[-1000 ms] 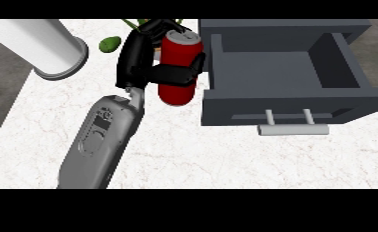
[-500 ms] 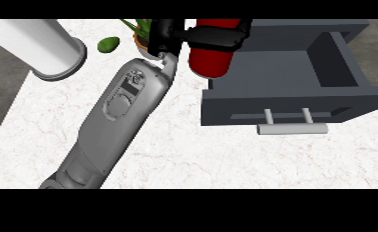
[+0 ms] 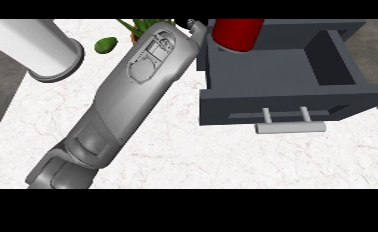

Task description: Pick up the can, place it into the drawer and close the drawer

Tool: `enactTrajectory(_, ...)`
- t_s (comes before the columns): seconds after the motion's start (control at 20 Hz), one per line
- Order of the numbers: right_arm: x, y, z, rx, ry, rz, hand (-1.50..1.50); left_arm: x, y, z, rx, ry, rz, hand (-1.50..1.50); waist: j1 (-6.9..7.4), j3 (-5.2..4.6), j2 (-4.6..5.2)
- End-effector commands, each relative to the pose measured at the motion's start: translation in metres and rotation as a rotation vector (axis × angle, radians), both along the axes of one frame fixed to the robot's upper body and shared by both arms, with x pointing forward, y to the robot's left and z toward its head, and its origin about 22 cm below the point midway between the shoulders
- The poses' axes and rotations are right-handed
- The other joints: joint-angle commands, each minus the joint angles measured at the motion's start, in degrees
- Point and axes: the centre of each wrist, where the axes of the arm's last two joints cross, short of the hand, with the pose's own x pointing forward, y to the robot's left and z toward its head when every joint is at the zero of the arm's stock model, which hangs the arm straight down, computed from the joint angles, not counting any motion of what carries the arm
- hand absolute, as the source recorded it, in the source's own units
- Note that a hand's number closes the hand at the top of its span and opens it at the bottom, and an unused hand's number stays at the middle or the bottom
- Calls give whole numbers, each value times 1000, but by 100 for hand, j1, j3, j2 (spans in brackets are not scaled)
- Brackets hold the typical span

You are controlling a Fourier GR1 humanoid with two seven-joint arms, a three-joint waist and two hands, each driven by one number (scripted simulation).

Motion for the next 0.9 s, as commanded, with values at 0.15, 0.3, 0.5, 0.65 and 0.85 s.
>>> enactTrajectory(0.15, 8, -6, 1, -17, -2, 9, -150, 9, -23, 10, 43, 19, 21, 150, -79, 3, 18)
enactTrajectory(0.3, 20, 4, -9, 2, -10, 14, -150, 7, -29, 11, 54, 16, -12, 150, -64, 4, 18)
enactTrajectory(0.5, 15, 4, 2, -2, -14, 29, -150, 14, -32, 7, 97, 13, 44, 150, -169, 7, 37)
enactTrajectory(0.65, 21, 2, 11, -21, 6, 30, -150, 19, -30, 0, 100, 27, 52, 150, -233, 7, 56)
enactTrajectory(0.85, 23, 5, 12, -5, -21, 28, -150, 23, -23, -20, 112, 32, 41, 150, -250, 7, 67)
